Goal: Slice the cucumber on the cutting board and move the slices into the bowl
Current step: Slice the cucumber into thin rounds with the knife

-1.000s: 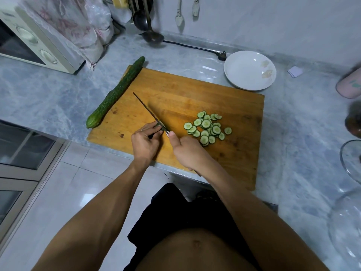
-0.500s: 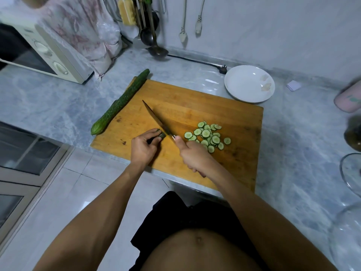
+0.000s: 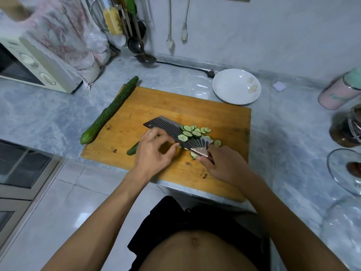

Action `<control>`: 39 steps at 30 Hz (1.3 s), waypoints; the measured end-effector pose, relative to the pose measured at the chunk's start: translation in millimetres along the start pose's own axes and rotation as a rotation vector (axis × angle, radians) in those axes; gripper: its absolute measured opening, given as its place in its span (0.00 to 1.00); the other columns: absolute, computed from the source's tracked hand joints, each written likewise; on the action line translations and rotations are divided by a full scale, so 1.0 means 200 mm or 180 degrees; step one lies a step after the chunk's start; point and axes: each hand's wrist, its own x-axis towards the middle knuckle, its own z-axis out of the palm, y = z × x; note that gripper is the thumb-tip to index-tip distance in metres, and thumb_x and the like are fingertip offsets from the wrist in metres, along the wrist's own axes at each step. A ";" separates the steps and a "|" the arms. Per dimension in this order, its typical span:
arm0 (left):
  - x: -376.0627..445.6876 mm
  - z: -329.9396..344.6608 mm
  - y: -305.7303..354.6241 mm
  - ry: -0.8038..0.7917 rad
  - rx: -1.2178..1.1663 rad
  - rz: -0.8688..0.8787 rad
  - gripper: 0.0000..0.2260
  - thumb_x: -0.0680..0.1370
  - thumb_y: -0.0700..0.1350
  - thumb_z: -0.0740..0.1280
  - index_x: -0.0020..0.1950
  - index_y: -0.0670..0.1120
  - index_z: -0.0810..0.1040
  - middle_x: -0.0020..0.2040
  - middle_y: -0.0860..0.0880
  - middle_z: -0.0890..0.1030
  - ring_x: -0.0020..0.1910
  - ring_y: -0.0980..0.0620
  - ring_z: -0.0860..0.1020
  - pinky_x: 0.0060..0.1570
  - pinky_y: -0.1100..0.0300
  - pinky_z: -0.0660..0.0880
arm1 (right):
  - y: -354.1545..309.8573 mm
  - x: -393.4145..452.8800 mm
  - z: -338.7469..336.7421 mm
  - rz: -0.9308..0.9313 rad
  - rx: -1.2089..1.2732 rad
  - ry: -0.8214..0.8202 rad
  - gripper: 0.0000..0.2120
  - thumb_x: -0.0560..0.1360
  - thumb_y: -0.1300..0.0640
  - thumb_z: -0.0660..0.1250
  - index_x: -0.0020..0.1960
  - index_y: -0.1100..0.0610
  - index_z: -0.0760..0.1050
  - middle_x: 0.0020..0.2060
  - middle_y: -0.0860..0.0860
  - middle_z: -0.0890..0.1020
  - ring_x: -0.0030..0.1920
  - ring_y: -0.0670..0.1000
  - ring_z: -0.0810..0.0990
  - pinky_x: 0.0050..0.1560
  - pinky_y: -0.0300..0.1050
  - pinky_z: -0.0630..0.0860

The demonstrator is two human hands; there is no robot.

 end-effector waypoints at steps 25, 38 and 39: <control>0.25 0.10 0.02 -0.1715 -0.0213 -0.0079 0.16 0.75 0.31 0.63 0.53 0.47 0.84 0.55 0.49 0.82 0.56 0.49 0.78 0.60 0.53 0.74 | 0.06 -0.12 0.03 -0.0194 -0.0263 0.0134 0.21 0.80 0.37 0.56 0.51 0.55 0.73 0.40 0.50 0.80 0.38 0.52 0.79 0.39 0.49 0.77; 0.22 -0.10 0.03 0.0090 -0.0629 -0.0695 0.17 0.73 0.35 0.60 0.55 0.45 0.84 0.53 0.52 0.82 0.54 0.61 0.76 0.54 0.76 0.67 | -0.03 -0.08 0.07 0.0182 0.0803 0.0064 0.20 0.79 0.39 0.61 0.43 0.56 0.72 0.33 0.48 0.78 0.34 0.51 0.77 0.31 0.49 0.69; 0.18 -0.13 0.01 0.0411 -0.0647 -0.0799 0.16 0.73 0.35 0.60 0.53 0.45 0.84 0.51 0.53 0.82 0.52 0.62 0.76 0.52 0.75 0.68 | -0.03 -0.08 0.08 0.0246 0.1037 0.0079 0.22 0.79 0.39 0.60 0.43 0.58 0.73 0.33 0.51 0.80 0.34 0.54 0.78 0.32 0.50 0.70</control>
